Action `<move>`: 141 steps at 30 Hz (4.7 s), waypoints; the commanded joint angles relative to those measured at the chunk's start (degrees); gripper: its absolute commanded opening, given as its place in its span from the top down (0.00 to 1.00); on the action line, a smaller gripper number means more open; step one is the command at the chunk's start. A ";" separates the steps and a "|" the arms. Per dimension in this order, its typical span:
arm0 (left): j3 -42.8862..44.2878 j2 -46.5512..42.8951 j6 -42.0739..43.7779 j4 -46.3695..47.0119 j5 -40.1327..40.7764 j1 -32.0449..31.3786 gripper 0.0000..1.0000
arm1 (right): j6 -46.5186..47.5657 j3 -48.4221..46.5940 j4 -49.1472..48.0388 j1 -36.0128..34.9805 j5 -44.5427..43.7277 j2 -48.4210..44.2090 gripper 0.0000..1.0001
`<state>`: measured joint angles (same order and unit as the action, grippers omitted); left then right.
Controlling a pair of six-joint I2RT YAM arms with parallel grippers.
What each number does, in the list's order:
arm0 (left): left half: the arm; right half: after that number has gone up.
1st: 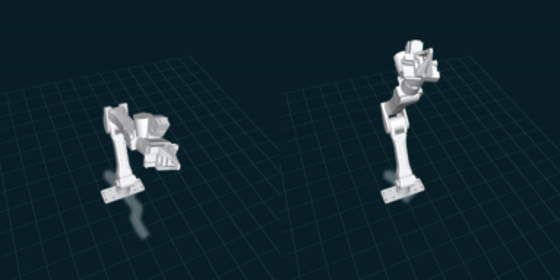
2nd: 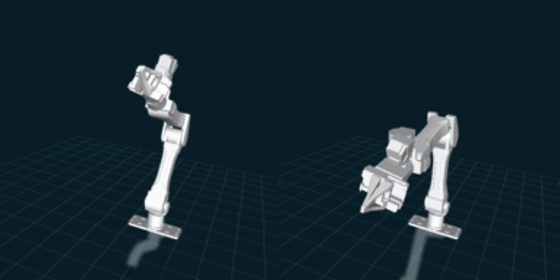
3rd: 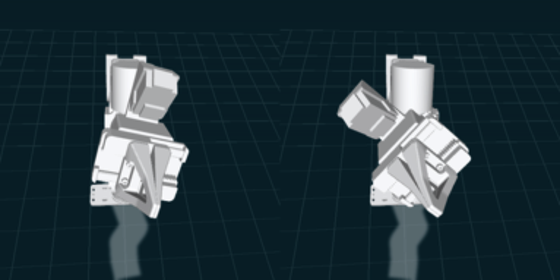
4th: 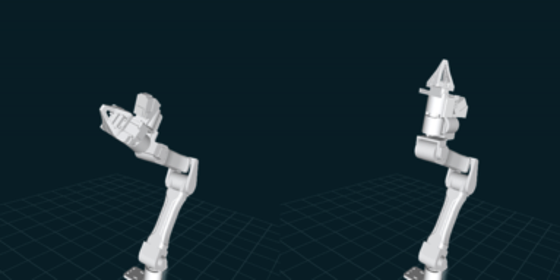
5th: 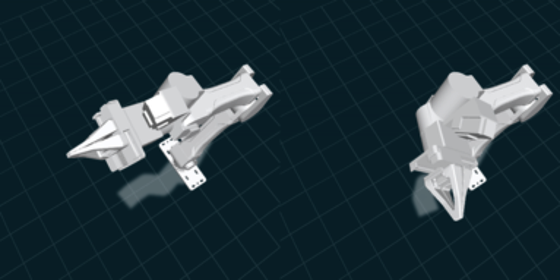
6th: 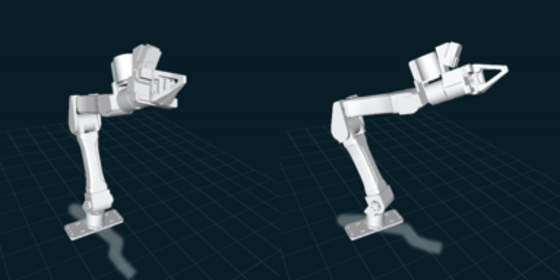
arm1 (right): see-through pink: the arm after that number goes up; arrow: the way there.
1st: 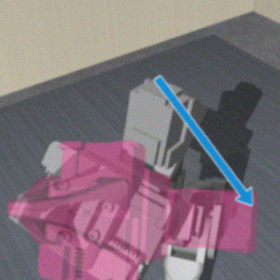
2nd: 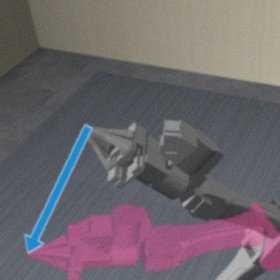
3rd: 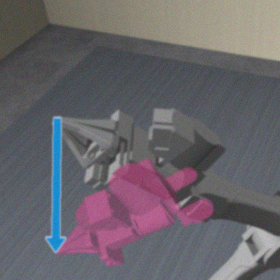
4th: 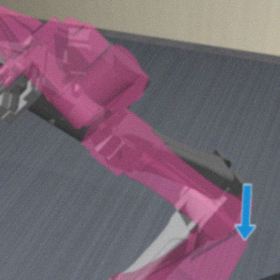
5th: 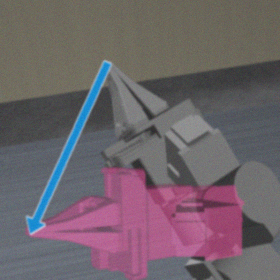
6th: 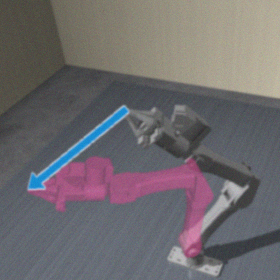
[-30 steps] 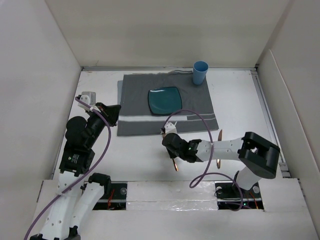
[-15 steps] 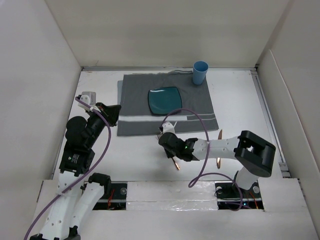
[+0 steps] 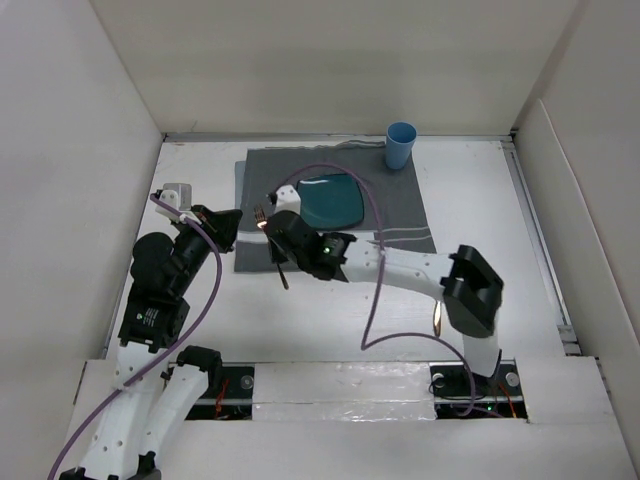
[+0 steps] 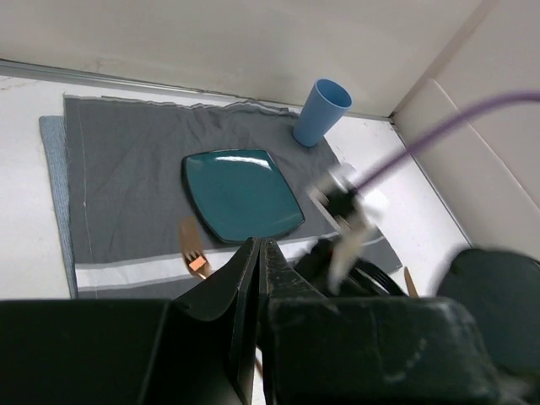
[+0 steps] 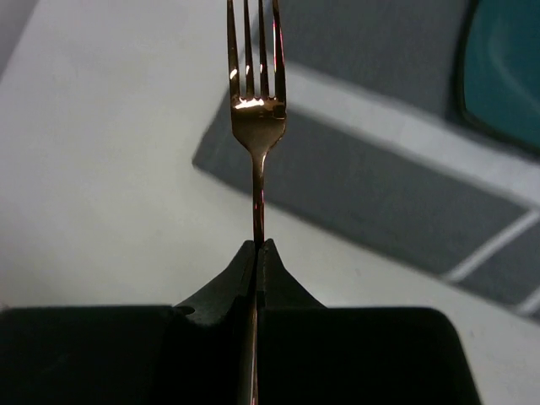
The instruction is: Set the dinner table for one person
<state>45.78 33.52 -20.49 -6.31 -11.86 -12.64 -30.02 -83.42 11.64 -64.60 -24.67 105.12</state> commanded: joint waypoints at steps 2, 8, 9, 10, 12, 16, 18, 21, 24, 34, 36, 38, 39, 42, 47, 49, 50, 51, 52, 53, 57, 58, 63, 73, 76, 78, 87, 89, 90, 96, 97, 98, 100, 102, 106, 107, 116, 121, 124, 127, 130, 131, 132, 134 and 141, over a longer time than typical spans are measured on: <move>1.77 -0.03 -0.60 2.61 -0.18 0.25 1.00 | -3.63 -14.82 1.98 4.82 -1.44 11.49 1.00; 1.68 -0.73 -0.78 2.53 -0.10 0.25 1.00 | -9.09 -32.55 6.72 8.96 1.81 24.92 1.00; 1.77 -0.47 -0.78 2.53 -0.10 0.25 1.00 | -10.13 -34.95 9.43 9.92 1.20 26.35 1.00; 1.86 -0.30 -0.69 2.35 -0.27 0.25 1.00 | -10.67 -37.23 10.76 10.54 1.63 28.02 1.00; 1.86 -0.56 -0.78 2.35 -1.32 0.25 1.00 | -11.72 -41.80 12.52 12.20 2.34 31.88 1.00; 2.12 -0.03 -0.87 2.44 -1.68 0.25 1.00 | -12.43 -47.18 13.93 13.79 3.92 36.11 1.00; 2.12 -0.12 -0.87 2.35 -2.20 0.25 1.00 | -12.78 -50.25 14.46 14.50 4.36 38.48 1.00; 2.21 -0.03 -0.69 2.18 -1.94 0.25 1.00 | -13.13 -53.07 15.43 16.17 7.69 40.86 1.00; 2.30 -0.03 -0.60 2.09 -2.03 0.25 1.00 | -12.96 -54.92 14.82 17.49 9.19 42.97 1.00; 2.38 0.67 -0.51 2.09 -1.94 0.25 1.00 | -12.08 -60.98 13.94 19.94 10.51 46.23 1.00; 2.38 0.76 -0.43 2.09 -2.12 0.25 1.00 | -11.99 -62.30 13.67 19.95 11.56 47.10 1.00; 2.56 0.67 -0.43 2.00 -2.12 0.25 1.00 | -11.99 -62.92 13.94 20.65 12.27 47.81 1.00; 2.65 0.85 -0.43 1.91 -1.94 0.25 1.00 | -11.90 -62.92 13.94 21.26 12.45 48.33 1.00; 2.83 1.03 -0.25 1.65 -2.12 0.25 1.00 | -12.08 -63.36 13.85 21.27 13.41 49.30 1.00; 2.91 1.29 -0.25 1.65 -2.12 0.25 1.00 | -11.99 -63.89 13.06 21.27 14.56 50.79 1.00; 2.74 0.85 -0.25 1.65 -2.21 0.25 1.00 | -11.47 -64.24 13.06 21.27 15.00 50.97 1.00; 2.82 0.85 -0.25 1.65 -1.94 0.25 1.00 | -11.38 -64.24 13.06 21.27 14.82 50.89 1.00; 2.91 1.02 -0.16 1.65 -1.94 0.25 1.00 | -10.94 -64.15 13.15 21.27 14.65 50.88 0.97; 2.91 1.20 -0.16 1.73 -2.03 0.25 1.00 | -10.85 -64.06 13.06 21.27 14.65 50.71 0.93; 2.91 1.20 -0.16 1.65 -2.12 0.25 1.00 | -10.67 -63.63 12.97 21.27 14.73 50.19 0.90; 2.65 0.85 -0.25 1.74 -2.03 0.25 0.99 | -8.92 -60.56 11.13 21.27 14.21 46.42 0.70; 2.82 0.93 -0.25 1.74 -2.03 0.25 1.00 | -8.74 -60.11 10.86 21.27 14.03 45.62 0.67; 2.65 0.76 -0.43 1.82 -2.21 0.25 0.98 | -4.97 -53.89 7.37 20.74 12.98 35.52 0.51; 2.47 0.06 -0.60 1.56 -1.76 0.25 0.97 | 6.37 -12.52 -4.52 18.19 4.20 -1.72 1.00; 2.65 -0.12 -0.78 1.91 -2.12 0.25 0.97 | 6.82 6.99 -3.21 17.50 0.43 -16.84 1.00; 2.82 0.06 -1.04 2.17 -3.42 0.25 0.97 | 3.33 16.66 1.42 17.49 -1.52 -28.14 1.00; 5.11 0.85 -2.62 3.93 -8.62 0.25 0.96 | -21.00 46.50 34.37 16.96 -1.79 -67.04 0.87; 5.28 0.76 -2.54 3.58 -8.97 0.25 0.94 | -23.67 46.86 38.26 18.01 -1.26 -71.78 0.61; 5.37 0.67 -2.45 3.58 -9.32 0.25 0.94 | -24.03 46.77 38.98 19.06 -0.13 -72.51 0.51; 5.55 -1.87 -3.15 4.46 -10.64 0.25 0.92 | -22.63 42.38 42.32 26.88 2.42 -59.03 0.37; 5.55 -2.14 -3.24 4.46 -10.90 0.25 0.91 | -20.97 41.85 42.59 29.76 4.43 -56.37 0.36; 5.29 -2.66 -3.33 4.98 -11.17 0.25 0.91 | -20.43 41.15 42.94 30.58 5.06 -53.91 0.36; 5.02 -4.24 -3.50 5.08 -11.52 0.25 0.90 | -21.30 39.92 43.73 31.20 5.77 -47.31 0.37; 5.02 -5.65 -3.50 5.16 -11.61 0.25 0.90 | -22.27 39.56 43.03 34.00 5.68 -44.05 0.40; 5.63 -7.41 -2.54 4.20 -10.30 -2.47 0.90 | -23.77 39.82 40.48 37.87 5.42 -39.65 0.39; 6.07 -8.02 -2.28 3.33 -9.07 -2.99 0.90 | -23.42 40.08 39.35 39.97 5.50 -39.47 0.37; 7.48 -10.40 -0.08 0.07 -3.52 -6.34 0.90 | -12.44 43.87 29.15 52.56 12.62 -33.69 0.37; 7.31 -10.58 0.01 0.07 -3.52 -6.34 0.90 | -8.92 43.43 27.74 51.77 14.21 -30.42 0.42; 7.04 -10.58 0.01 -0.02 -3.52 -6.34 0.90 | -7.69 42.73 27.74 51.77 15.08 -29.10 0.45; 6.96 -10.75 0.19 -0.11 -3.17 -6.34 0.90 | -6.28 41.67 28.26 51.77 16.66 -26.99 0.49; 6.87 -11.10 0.36 -0.46 -2.38 -6.34 0.89 | -5.40 40.79 28.79 51.07 18.33 -25.32 0.54; 6.87 -11.19 0.45 -0.46 -2.12 -6.34 0.89 | -5.23 40.79 29.05 50.54 18.86 -24.97 0.55; 6.78 -11.11 0.45 -0.46 -2.12 -6.34 0.89 | -5.14 40.79 29.14 50.54 19.39 -24.79 0.59; 6.87 -11.28 0.63 -0.72 -1.51 -6.34 0.89 | -5.57 41.05 29.49 49.22 20.44 -25.40 0.61; 6.87 -11.63 0.80 -1.16 -1.24 -6.34 0.89 | -12.77 44.30 29.06 45.44 20.97 -33.04 0.72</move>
<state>51.27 22.48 -20.53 -9.04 -13.47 -18.70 -38.98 -40.40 41.08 -18.17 -5.34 76.01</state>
